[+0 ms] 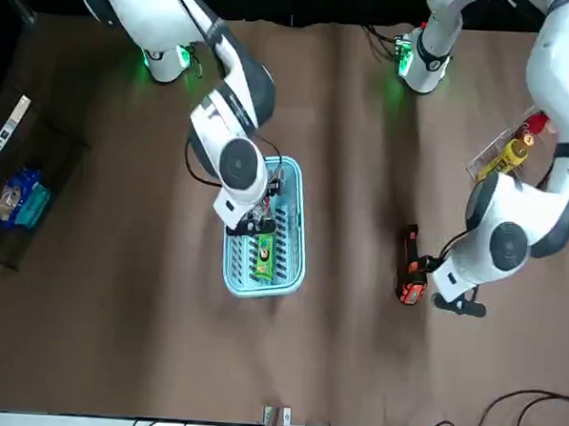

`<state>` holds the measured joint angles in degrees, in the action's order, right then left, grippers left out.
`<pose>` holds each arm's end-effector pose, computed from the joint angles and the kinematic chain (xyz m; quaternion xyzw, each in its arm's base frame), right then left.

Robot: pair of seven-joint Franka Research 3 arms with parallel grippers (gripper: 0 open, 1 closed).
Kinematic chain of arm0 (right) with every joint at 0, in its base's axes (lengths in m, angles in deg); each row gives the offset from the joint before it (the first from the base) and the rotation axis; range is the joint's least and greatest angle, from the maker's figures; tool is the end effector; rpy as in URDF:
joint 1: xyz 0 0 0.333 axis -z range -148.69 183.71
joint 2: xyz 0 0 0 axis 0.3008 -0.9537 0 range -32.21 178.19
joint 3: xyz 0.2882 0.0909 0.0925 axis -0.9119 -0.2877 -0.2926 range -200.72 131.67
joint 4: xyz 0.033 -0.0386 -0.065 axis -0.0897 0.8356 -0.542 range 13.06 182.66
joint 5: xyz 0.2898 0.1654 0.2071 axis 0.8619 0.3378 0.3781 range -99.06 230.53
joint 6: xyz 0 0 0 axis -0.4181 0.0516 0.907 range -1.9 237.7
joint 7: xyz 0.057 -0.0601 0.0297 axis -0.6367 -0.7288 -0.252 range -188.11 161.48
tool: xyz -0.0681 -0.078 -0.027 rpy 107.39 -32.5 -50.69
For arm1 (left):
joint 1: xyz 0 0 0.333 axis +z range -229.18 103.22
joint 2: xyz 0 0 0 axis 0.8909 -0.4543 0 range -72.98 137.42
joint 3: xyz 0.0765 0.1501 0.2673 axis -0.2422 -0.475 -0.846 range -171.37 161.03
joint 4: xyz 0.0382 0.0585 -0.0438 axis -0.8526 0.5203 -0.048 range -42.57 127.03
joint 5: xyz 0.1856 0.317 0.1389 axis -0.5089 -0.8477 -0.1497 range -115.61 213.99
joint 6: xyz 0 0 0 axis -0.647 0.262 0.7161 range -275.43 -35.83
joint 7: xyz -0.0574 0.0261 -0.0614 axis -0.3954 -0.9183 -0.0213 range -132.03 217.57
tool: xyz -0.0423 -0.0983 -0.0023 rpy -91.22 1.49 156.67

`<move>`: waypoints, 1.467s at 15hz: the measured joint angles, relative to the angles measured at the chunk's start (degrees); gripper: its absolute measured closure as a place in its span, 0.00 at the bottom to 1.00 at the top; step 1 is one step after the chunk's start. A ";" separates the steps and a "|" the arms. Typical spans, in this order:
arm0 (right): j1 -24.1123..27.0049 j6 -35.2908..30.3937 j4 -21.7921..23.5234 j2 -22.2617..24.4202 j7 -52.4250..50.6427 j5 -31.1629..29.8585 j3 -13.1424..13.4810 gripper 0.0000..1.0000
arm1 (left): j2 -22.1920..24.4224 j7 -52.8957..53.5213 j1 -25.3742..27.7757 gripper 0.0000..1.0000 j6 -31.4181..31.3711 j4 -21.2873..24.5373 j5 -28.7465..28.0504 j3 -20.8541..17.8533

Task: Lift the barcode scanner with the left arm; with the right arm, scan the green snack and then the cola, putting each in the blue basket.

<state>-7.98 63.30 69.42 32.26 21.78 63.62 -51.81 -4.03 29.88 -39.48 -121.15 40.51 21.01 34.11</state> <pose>0.5725 0.4382 0.3973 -0.9904 -0.0440 0.1307 0.0000 0.6728 -0.0845 0.3259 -0.9940 0.0892 0.0463 0.0423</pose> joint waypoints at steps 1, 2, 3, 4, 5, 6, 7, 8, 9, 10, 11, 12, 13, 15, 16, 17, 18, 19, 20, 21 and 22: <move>0.87 0.00 -0.33 1.40 -0.01 -0.01 0.10 0.00 | 0.83 1.61 -0.07 0.00 2.77 -2.06 0.00 0.81; 2.28 0.00 -0.50 3.00 -0.07 -0.03 0.22 0.00 | 2.09 3.00 -0.31 0.00 4.31 -3.49 0.03 1.13; 4.29 -0.02 -0.57 4.67 -0.61 -0.05 0.31 0.00 | 3.81 3.94 -0.91 0.00 5.10 -4.31 0.52 0.76; 6.82 -0.15 -0.61 6.31 -2.10 -0.06 0.38 0.00 | 5.99 4.36 -2.10 0.00 5.42 -4.72 1.95 -0.69; 9.72 -0.40 -0.63 7.84 -4.24 -0.06 0.44 0.00 | 8.46 4.77 -3.96 0.00 5.59 -4.90 4.63 -3.31; 12.83 -0.60 -0.64 9.26 -6.91 -0.07 0.49 0.00 | 11.27 5.57 -6.77 0.00 5.61 -5.08 8.28 -7.28; 16.01 -0.91 -0.62 10.54 -9.98 -0.08 0.55 0.00 | 14.24 6.69 -10.22 0.00 5.67 -5.17 11.95 -12.18; 19.25 -1.57 -0.59 11.63 -13.22 -0.08 0.59 0.00 | 17.27 8.27 -14.01 0.00 5.83 -5.25 15.87 -17.56; 22.36 -2.75 -0.56 12.44 -16.35 -0.08 0.58 0.00 | 20.25 10.10 -17.63 0.00 6.76 -5.28 19.26 -22.57; 25.16 -3.82 -0.55 13.15 -19.23 -0.08 0.59 0.00 | 23.05 11.64 -20.50 0.00 8.79 -5.29 21.22 -26.33; 29.85 -5.70 -0.54 14.75 -25.08 -0.06 0.55 0.00 | 27.90 12.80 -22.90 0.00 13.28 -5.02 22.63 -29.20; 31.32 -6.73 -0.55 15.57 -27.26 -0.05 0.53 0.00 | 30.00 12.88 -22.95 0.00 15.26 -4.54 22.86 -29.29; 32.24 -7.48 -0.52 16.41 -28.56 -0.05 0.52 0.00 | 31.78 12.90 -22.94 0.00 17.17 -3.87 22.96 -29.34; 33.00 -8.83 -0.48 17.90 -29.63 -0.06 0.49 0.01 | 33.65 12.90 -22.94 0.00 19.30 -2.63 22.98 -29.39; 33.45 -9.43 -0.47 18.73 -30.49 -0.09 0.48 0.01 | 33.83 12.91 -22.95 0.00 19.54 -2.20 22.98 -29.38; 34.22 -9.94 -0.47 19.70 -31.74 -0.10 0.49 0.02 | 33.74 12.92 -23.00 0.00 19.55 -1.90 22.98 -29.38; 35.14 -10.39 -0.47 20.86 -33.15 -0.10 0.54 0.03 | 33.64 12.92 -23.03 0.00 19.55 -1.69 22.98 -29.38; 35.81 -10.98 -0.47 22.05 -34.36 -0.10 1.06 0.03 | 33.55 12.92 -23.04 0.00 19.55 -1.60 22.98 -29.38; 35.65 -11.77 -0.43 23.11 -35.49 -0.09 2.33 0.02 | 33.53 12.88 -23.04 0.00 19.55 -1.58 22.98 -29.39; 34.54 -12.71 -0.23 24.10 -36.46 -0.09 4.53 0.02 | 33.53 12.84 -23.04 0.00 19.55 -1.58 22.98 -29.39; 32.78 -13.16 0.46 25.07 -37.50 -0.08 7.25 0.02 | 33.53 12.84 -23.06 0.00 19.54 -1.59 22.98 -29.39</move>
<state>24.80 50.14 69.88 57.33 -15.72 63.54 -44.56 29.50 42.72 -62.54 -101.60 38.93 43.99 4.72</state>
